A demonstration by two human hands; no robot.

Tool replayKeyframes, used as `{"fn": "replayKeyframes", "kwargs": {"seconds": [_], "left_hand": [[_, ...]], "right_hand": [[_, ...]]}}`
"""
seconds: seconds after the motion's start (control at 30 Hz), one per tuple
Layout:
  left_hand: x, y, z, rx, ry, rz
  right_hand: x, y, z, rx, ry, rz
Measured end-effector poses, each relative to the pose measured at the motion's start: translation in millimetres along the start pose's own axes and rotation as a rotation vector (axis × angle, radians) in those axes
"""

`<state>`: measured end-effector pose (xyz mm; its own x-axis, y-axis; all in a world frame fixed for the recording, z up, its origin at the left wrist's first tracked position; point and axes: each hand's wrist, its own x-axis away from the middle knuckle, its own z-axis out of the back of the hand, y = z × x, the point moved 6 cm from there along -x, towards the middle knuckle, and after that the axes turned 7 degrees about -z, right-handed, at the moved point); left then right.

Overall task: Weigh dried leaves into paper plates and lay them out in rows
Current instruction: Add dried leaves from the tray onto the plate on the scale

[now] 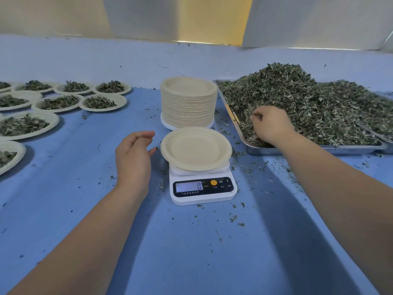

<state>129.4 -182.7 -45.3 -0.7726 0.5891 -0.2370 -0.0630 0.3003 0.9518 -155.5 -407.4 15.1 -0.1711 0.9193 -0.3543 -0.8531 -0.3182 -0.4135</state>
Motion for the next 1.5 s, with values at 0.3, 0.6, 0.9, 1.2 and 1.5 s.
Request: {"fn": "replayKeyframes", "kwargs": {"seconds": [0.3, 0.6, 0.9, 1.2, 1.5], "left_hand": [[-3, -17, -9, 0.039, -0.105, 0.187], [0, -17, -19, 0.088, -0.183, 0.232], [1, -14, -24, 0.077, -0.221, 0.229], [1, -15, -24, 0.007, -0.257, 0.195], [5, -9, -27, -0.043, -0.299, 0.128]], "right_hand": [[6, -54, 41, -0.301, 0.182, 0.081], [64, -154, 23, -0.340, -0.067, 0.423], [79, -157, -10, -0.073, -0.251, 0.506], [55, -130, 26, -0.328, -0.061, 0.362], [34, 0, 0, -0.042, 0.002, -0.079]]}}
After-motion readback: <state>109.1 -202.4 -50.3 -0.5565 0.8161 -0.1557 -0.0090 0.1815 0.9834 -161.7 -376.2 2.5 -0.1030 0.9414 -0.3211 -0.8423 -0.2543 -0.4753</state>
